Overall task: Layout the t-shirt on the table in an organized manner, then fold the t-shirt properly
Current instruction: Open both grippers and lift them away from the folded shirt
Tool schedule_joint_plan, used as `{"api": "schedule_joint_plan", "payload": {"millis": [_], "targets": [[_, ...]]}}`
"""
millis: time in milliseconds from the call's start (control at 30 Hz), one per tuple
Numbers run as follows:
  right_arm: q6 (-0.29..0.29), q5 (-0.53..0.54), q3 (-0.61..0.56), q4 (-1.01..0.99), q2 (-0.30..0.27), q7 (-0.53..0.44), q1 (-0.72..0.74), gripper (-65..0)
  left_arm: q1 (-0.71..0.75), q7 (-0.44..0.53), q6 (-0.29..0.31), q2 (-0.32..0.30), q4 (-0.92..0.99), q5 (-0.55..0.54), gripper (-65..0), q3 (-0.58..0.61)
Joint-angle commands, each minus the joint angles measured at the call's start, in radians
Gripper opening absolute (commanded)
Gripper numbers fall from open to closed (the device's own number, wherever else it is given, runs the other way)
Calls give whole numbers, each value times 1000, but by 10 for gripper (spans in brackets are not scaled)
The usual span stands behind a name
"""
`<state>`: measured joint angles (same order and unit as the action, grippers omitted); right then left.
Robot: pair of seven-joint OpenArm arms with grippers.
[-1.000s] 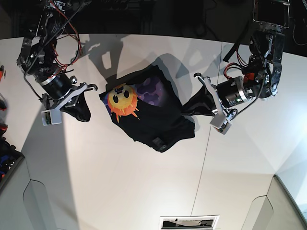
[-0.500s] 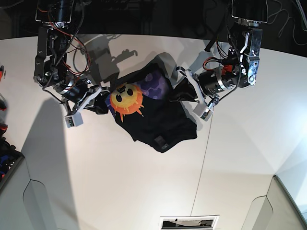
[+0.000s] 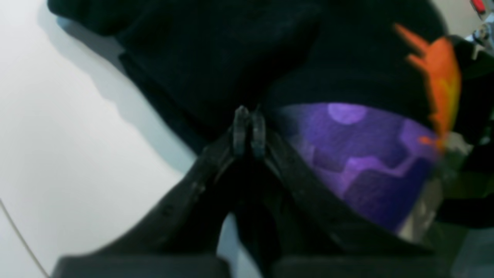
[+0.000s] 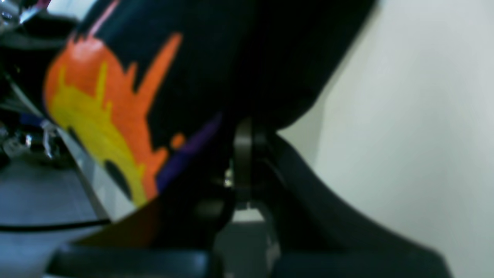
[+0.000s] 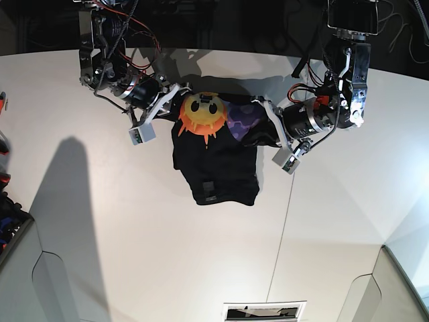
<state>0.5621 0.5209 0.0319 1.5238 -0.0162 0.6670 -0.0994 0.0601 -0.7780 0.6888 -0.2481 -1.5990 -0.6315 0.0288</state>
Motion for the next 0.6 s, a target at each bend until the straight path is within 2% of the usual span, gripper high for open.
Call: {"api": "schedule_joint_plan", "payload": {"millis": [0, 167, 333, 467, 567], "targets": [[11, 8, 7, 44, 0, -8, 2, -650, -14, 29, 9, -16, -63, -44, -650, -2], [10, 3, 75, 215, 0, 11, -19, -650, -7, -8, 9, -66, -215, -46, -650, -2], [10, 50, 117, 393, -5, 41, -1, -650, 2, -13, 9, -90, -227, -67, -650, -2], [10, 50, 43, 387, 7, 32, 29, -650, 42, -11, 9, -90, -214, -67, -650, -2], [10, -81, -66, 303, 24, 5, 74, -650, 64, 12, 9, -89, -160, -64, -650, -2]]}}
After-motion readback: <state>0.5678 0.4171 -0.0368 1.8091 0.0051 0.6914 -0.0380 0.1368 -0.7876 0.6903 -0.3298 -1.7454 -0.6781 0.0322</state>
